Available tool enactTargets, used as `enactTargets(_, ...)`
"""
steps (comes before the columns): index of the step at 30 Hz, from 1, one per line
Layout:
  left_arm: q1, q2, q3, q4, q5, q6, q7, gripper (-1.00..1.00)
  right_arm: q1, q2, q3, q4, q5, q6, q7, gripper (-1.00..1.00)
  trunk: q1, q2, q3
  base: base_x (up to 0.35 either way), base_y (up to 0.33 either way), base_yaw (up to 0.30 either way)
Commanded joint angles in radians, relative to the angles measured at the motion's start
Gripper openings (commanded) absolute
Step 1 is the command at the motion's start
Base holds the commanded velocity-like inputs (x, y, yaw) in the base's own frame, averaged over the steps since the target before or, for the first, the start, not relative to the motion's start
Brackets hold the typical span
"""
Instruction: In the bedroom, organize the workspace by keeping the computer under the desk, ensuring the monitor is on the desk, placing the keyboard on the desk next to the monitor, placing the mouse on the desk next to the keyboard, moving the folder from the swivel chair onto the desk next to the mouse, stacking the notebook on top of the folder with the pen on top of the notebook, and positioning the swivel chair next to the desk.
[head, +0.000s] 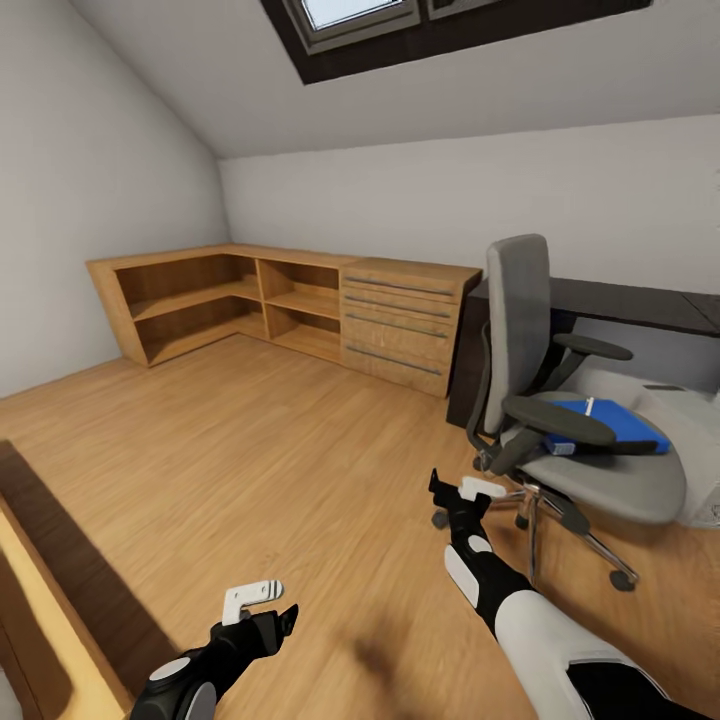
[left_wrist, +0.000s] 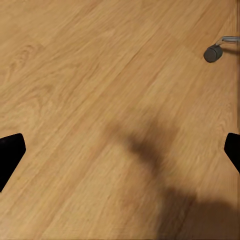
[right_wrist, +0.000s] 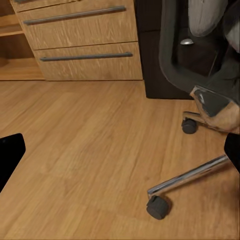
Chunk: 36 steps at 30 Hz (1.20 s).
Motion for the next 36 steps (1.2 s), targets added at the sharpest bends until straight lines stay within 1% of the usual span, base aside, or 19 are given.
enactTargets(1, 0.000, 0.000, 0.000, -0.002, 0.010, 0.004, 0.008, 1.00, -0.001, 0.000, -0.001, 0.001, -0.007, -0.008, 0.002, 1.00, 0.000, 0.000, 0.000, 0.000, 0.000, -0.179)
enactTargets(17, -0.001, 0.000, -0.002, -0.002, 0.009, 0.004, 0.008, 1.00, 0.000, 0.000, -0.001, 0.001, -0.006, -0.016, 0.001, 1.00, 0.000, 0.000, 0.016, 0.000, 0.000, -0.207)
enactTargets(31, 0.000, 0.000, -0.002, -0.002, 0.009, 0.004, 0.008, 1.00, 0.000, -0.001, -0.001, 0.001, -0.007, -0.016, 0.000, 1.00, 0.000, 0.000, 0.018, 0.000, 0.000, -0.026)
enactTargets(36, -0.001, 0.000, -0.002, -0.002, 0.010, 0.004, 0.008, 1.00, 0.000, -0.005, 0.002, -0.001, -0.004, -0.018, -0.008, 1.00, 0.000, 0.000, 0.018, 0.000, 0.000, -0.001)
